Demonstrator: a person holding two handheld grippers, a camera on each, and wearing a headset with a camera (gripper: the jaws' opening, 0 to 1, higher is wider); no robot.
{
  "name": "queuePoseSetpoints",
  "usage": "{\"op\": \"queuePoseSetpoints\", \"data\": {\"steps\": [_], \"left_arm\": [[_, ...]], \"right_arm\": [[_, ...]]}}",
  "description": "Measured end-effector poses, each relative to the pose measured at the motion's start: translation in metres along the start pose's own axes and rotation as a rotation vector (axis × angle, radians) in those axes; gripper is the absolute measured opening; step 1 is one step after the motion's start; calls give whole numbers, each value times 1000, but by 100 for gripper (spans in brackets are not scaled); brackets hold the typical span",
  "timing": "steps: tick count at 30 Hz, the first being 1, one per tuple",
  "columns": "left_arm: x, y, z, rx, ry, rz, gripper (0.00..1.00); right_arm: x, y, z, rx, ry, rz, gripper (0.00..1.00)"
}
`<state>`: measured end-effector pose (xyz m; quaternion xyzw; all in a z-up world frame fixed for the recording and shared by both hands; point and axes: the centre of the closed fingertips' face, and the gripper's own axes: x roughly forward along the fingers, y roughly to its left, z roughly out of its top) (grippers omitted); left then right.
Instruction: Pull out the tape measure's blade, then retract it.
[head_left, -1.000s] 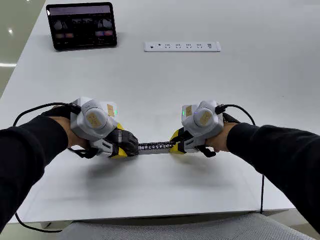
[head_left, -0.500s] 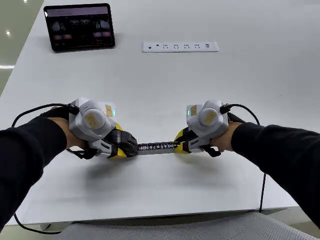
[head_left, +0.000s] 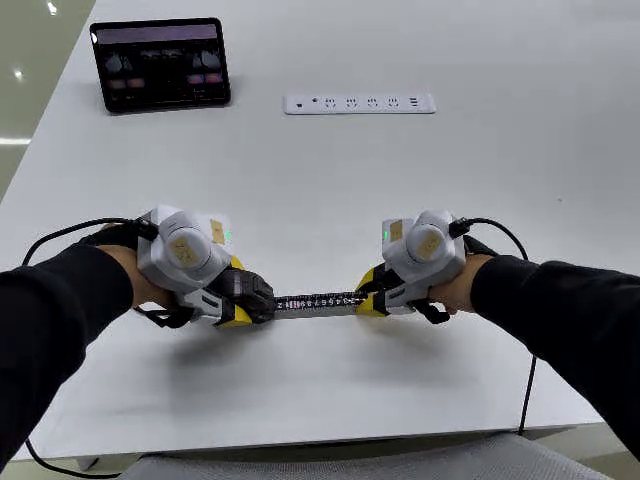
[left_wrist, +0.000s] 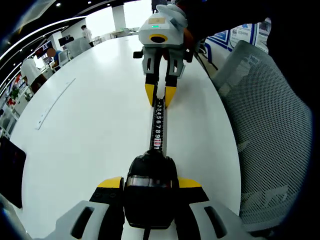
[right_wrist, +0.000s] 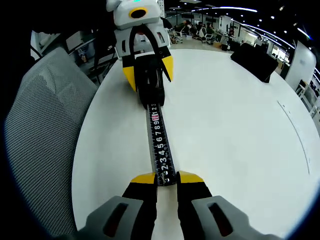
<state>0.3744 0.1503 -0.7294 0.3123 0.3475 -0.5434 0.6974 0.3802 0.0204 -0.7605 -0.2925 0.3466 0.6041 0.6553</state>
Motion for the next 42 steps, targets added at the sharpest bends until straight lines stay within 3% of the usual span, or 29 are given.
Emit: {"op": "queuePoseSetpoints", "data": {"steps": [42], "left_arm": [[0, 1, 0, -5, -7, 2, 35]], "right_arm": [[-23, -4, -32, 31, 23, -21, 10]]}}
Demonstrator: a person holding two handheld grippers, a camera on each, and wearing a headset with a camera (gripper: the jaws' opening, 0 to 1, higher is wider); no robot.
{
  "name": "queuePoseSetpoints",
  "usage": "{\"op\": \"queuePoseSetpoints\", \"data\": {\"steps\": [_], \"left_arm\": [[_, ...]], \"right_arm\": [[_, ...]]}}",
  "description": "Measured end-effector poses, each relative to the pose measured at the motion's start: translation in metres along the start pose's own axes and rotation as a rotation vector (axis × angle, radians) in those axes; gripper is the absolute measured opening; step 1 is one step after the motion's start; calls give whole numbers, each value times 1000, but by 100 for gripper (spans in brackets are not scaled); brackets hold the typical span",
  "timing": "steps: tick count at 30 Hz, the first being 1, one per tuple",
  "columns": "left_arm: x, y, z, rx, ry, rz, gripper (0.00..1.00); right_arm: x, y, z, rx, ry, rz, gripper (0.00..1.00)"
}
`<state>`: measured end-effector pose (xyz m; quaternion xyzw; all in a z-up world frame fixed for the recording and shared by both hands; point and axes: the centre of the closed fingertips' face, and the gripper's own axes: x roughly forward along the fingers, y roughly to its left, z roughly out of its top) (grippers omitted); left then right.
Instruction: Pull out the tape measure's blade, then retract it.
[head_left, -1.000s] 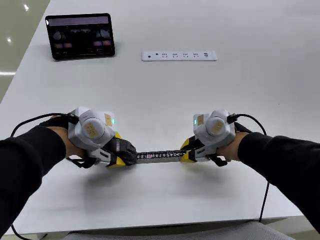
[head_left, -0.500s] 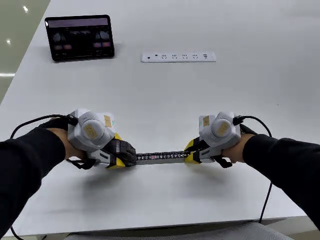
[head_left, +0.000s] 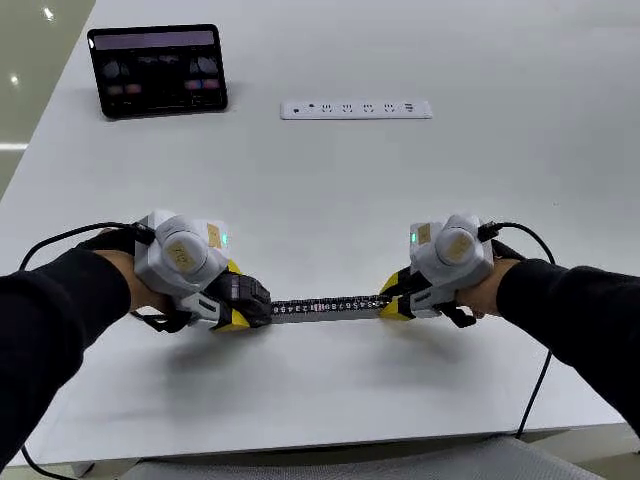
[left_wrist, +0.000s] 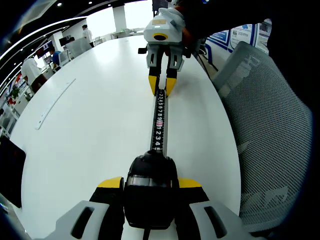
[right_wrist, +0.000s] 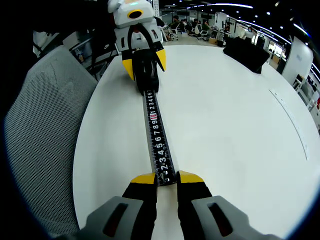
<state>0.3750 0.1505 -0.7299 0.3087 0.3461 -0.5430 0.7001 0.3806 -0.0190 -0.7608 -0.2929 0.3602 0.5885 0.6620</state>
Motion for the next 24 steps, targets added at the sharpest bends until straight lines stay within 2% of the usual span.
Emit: {"op": "queuePoseSetpoints", "data": {"steps": [24], "left_arm": [[0, -1, 1, -5, 1, 1, 35]], "right_arm": [[-11, -5, -14, 7, 9, -2, 10]]}}
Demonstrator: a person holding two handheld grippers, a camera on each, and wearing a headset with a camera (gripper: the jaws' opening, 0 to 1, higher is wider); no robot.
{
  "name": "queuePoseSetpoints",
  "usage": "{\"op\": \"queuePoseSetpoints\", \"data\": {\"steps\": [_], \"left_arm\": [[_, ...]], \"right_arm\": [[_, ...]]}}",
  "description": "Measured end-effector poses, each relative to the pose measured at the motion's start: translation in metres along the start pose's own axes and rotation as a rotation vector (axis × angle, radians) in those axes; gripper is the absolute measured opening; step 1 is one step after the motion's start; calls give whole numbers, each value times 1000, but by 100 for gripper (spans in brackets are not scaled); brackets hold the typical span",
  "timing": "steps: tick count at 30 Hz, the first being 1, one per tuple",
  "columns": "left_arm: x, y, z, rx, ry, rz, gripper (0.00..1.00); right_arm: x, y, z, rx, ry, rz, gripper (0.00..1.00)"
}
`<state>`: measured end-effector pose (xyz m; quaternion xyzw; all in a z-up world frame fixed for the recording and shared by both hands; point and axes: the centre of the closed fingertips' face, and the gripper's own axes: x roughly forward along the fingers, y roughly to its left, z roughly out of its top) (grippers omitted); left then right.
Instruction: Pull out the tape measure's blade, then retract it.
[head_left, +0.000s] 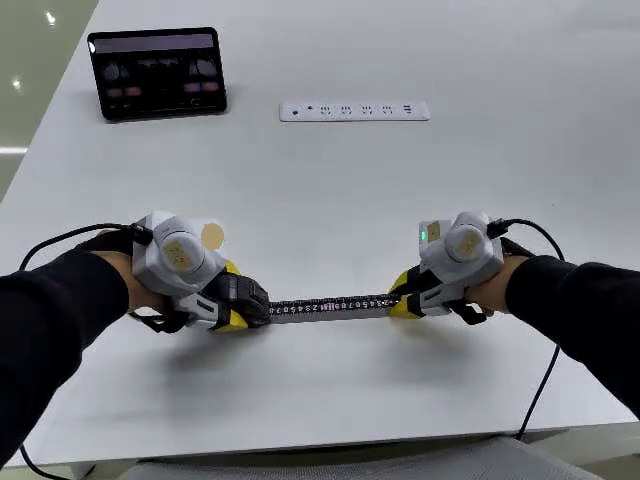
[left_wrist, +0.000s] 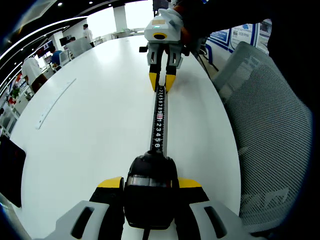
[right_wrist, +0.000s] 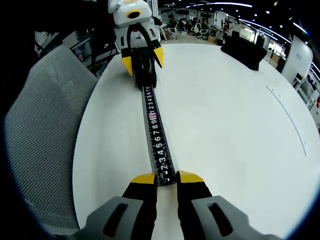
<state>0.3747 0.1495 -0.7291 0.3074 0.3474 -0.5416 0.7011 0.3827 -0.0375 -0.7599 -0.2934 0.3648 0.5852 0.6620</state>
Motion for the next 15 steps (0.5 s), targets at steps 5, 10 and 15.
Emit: {"op": "queuePoseSetpoints", "data": {"steps": [5, 10, 15], "left_arm": [[0, -1, 0, -2, -1, 0, 35], [-1, -1, 1, -2, 0, -2, 35], [-1, -1, 1, -6, 5, -9, 35]], "right_arm": [[-4, 0, -4, 9, -1, -2, 10], [-4, -1, -6, 15, 1, -5, 10], [-6, -2, -10, 18, 6, -4, 10]]}}
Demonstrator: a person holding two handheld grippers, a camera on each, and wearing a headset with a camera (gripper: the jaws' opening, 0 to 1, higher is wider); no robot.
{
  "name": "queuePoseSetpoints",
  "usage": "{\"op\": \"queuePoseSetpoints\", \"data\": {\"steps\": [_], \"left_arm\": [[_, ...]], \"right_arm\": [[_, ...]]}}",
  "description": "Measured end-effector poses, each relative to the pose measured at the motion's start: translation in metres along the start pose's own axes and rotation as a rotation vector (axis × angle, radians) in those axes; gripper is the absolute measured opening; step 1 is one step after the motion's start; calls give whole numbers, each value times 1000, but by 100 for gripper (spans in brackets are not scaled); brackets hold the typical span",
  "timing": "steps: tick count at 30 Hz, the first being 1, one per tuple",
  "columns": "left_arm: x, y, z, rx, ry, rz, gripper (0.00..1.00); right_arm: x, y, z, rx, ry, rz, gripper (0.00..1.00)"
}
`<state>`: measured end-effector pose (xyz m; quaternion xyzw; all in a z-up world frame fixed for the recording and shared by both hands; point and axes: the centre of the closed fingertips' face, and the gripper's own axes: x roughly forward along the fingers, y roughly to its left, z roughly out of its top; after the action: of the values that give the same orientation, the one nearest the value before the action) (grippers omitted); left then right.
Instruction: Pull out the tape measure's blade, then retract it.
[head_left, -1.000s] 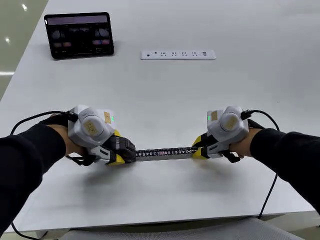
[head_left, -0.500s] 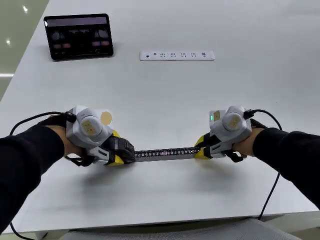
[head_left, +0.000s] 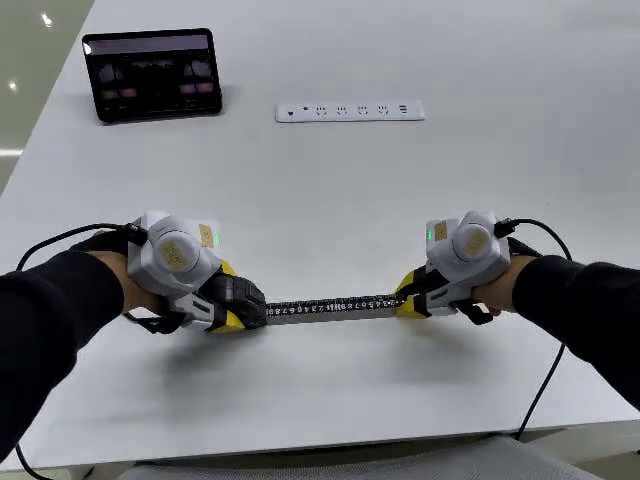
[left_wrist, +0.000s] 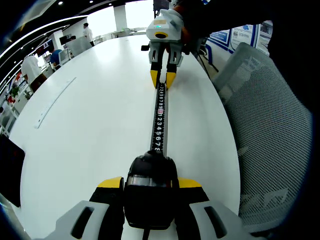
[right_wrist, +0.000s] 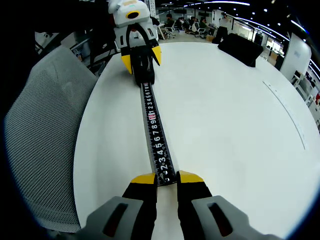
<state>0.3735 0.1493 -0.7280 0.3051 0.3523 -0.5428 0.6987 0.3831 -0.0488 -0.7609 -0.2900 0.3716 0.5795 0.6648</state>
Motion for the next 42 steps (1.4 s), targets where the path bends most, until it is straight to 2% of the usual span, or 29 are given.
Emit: {"op": "queuePoseSetpoints", "data": {"steps": [20, 42], "left_arm": [[0, 0, 0, 1, -7, 8, 35], [1, 1, -2, 5, -6, 8, 35]], "right_arm": [[-12, 2, -7, 13, 1, -3, 10], [-19, -2, -23, 26, 21, -11, 10]]}}
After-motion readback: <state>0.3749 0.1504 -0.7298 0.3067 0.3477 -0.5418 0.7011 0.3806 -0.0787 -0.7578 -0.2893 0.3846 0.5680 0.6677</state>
